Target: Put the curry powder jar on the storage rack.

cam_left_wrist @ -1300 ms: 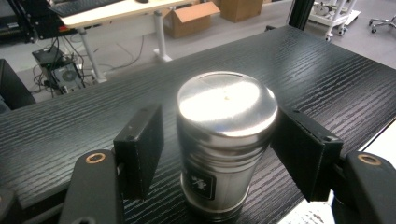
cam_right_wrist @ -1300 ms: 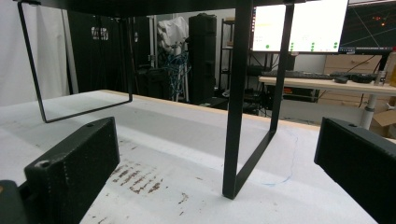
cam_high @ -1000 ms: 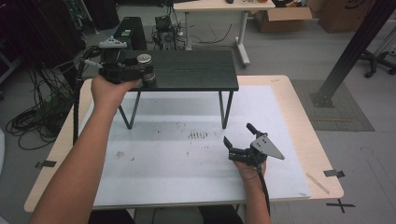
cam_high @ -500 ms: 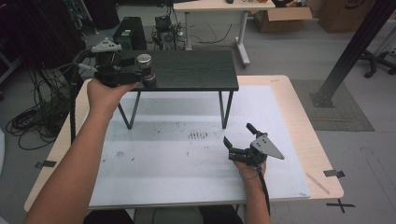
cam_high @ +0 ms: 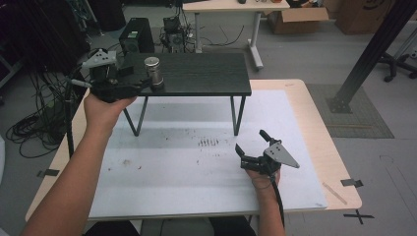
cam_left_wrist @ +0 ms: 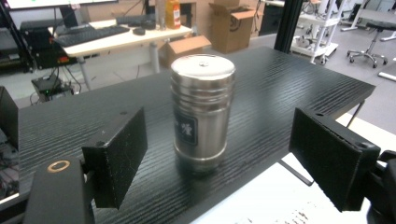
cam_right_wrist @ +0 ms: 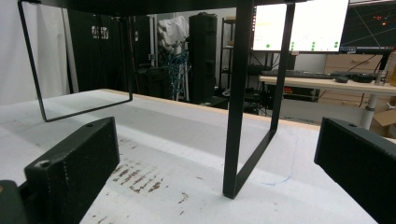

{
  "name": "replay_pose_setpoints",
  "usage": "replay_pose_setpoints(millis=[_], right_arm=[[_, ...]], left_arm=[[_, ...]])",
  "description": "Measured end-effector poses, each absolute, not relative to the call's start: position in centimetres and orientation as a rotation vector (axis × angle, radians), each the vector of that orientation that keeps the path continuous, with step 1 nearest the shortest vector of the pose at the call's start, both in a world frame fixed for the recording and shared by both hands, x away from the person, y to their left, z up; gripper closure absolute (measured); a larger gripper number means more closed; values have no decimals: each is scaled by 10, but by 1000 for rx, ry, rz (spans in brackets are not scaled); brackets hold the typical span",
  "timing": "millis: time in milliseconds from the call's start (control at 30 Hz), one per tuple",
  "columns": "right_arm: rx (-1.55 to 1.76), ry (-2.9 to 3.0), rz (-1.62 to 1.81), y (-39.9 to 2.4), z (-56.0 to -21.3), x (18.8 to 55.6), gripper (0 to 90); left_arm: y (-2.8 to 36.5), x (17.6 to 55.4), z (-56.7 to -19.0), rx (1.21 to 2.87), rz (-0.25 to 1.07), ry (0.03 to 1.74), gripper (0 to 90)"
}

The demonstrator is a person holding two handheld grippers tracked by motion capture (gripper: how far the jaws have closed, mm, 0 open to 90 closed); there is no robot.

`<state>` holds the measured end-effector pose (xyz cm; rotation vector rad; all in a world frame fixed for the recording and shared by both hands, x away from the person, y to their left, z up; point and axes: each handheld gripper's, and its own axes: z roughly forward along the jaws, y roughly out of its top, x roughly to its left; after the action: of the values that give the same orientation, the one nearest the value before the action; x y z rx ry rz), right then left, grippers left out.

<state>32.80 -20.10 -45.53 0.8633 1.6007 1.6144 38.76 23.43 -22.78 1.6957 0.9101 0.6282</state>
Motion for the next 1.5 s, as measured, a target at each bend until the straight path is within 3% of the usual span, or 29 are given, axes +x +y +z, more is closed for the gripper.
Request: replay_pose_setpoints(millis=[1500], right_arm=[[859,1599,1612,-201,-455,328,0]], left_arm=[[273,323,-295,1554,673,795,28]])
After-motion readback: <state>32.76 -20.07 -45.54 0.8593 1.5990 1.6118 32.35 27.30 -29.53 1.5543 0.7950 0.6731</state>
